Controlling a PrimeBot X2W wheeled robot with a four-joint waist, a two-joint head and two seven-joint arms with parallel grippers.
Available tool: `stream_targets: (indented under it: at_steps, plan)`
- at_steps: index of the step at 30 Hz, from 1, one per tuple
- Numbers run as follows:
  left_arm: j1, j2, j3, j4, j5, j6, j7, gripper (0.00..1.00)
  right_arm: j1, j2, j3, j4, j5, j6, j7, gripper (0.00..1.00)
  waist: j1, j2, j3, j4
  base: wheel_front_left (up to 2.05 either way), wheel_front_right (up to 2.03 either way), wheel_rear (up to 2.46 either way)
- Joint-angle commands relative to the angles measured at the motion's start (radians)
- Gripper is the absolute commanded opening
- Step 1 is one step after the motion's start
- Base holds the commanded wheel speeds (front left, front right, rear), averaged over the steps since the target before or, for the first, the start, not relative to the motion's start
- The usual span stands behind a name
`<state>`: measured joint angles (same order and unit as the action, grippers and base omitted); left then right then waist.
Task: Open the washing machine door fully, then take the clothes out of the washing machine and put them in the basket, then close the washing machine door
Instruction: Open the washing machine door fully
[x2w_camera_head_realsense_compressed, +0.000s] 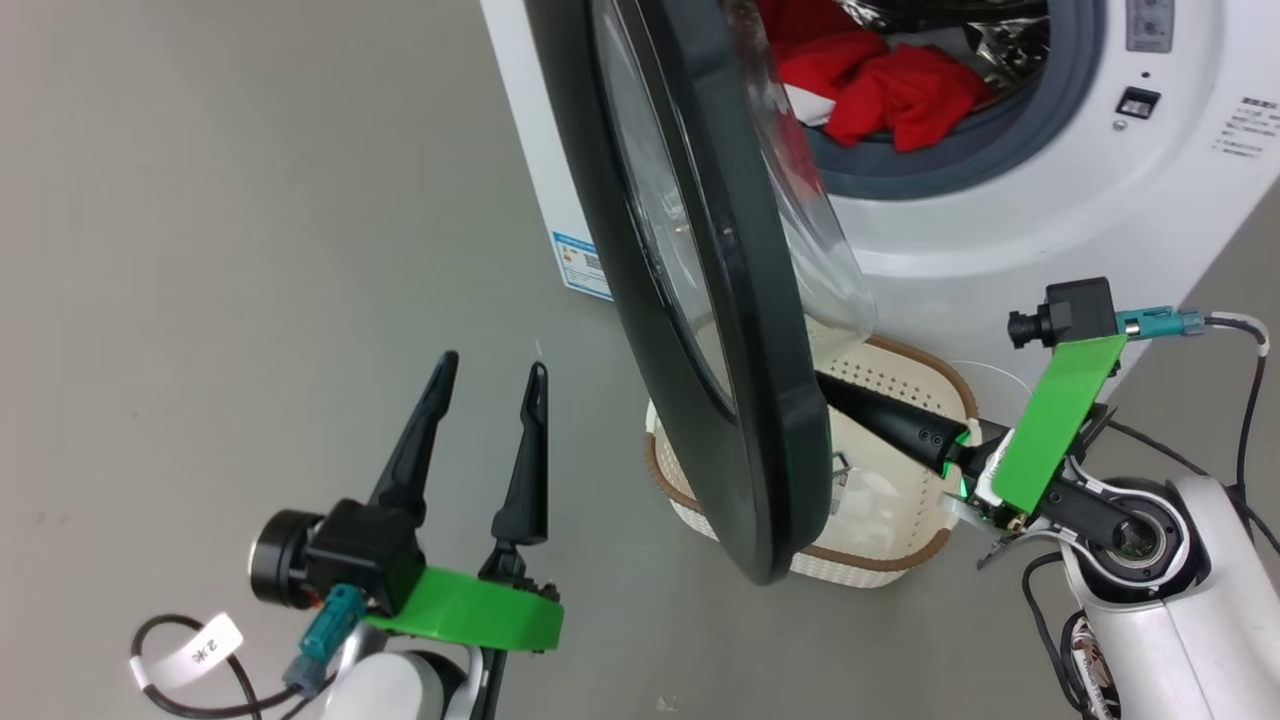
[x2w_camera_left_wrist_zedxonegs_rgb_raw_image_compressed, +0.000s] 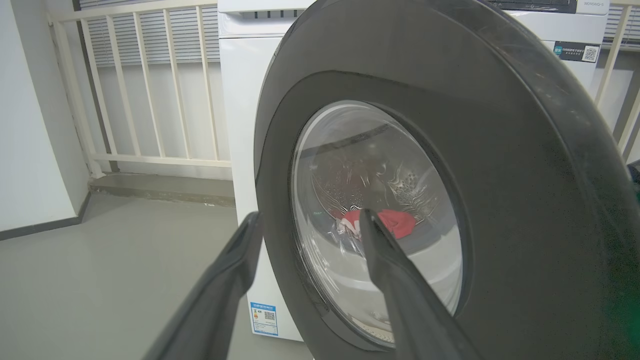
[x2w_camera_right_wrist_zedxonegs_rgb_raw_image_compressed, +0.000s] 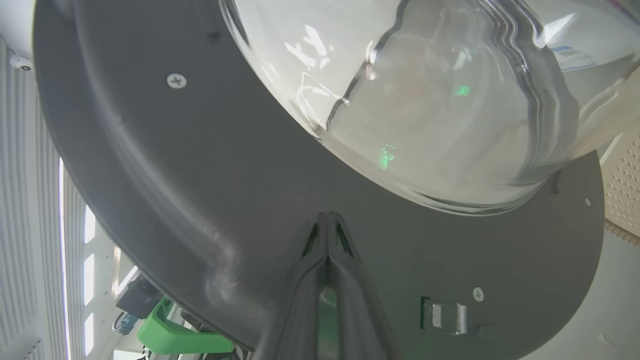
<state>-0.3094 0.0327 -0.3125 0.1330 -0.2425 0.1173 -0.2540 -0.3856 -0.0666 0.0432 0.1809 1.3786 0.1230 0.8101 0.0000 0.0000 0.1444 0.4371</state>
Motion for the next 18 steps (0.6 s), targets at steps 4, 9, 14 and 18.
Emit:
stream_targets:
  at_steps: [4, 9, 14, 18]
  plan:
    - [-0.001, 0.018, 0.031, -0.017, -0.008, 0.006, -0.008, 1.00, 0.008, 0.016, 0.045, -0.034, 0.021, 0.008, -0.009, 0.00, 0.0000, 0.0000, -0.005, 0.023, 0.00, 0.00, 0.00]
    - [-0.002, 0.018, 0.029, -0.016, -0.011, 0.010, -0.008, 1.00, 0.009, 0.016, 0.078, -0.028, 0.035, 0.008, -0.025, 0.00, 0.0000, 0.0000, -0.005, 0.049, 0.00, 0.00, 0.00]
    - [0.001, 0.018, 0.029, -0.012, -0.012, 0.010, -0.008, 1.00, 0.003, 0.016, 0.111, -0.017, 0.046, 0.008, -0.041, 0.00, 0.0000, 0.0000, -0.008, 0.070, 0.00, 0.00, 0.00]
    - [0.003, 0.018, 0.026, -0.009, -0.014, 0.012, -0.008, 1.00, -0.002, 0.016, 0.136, -0.007, 0.057, 0.008, -0.053, 0.00, 0.0000, 0.0000, -0.010, 0.086, 0.00, 0.00, 0.00]
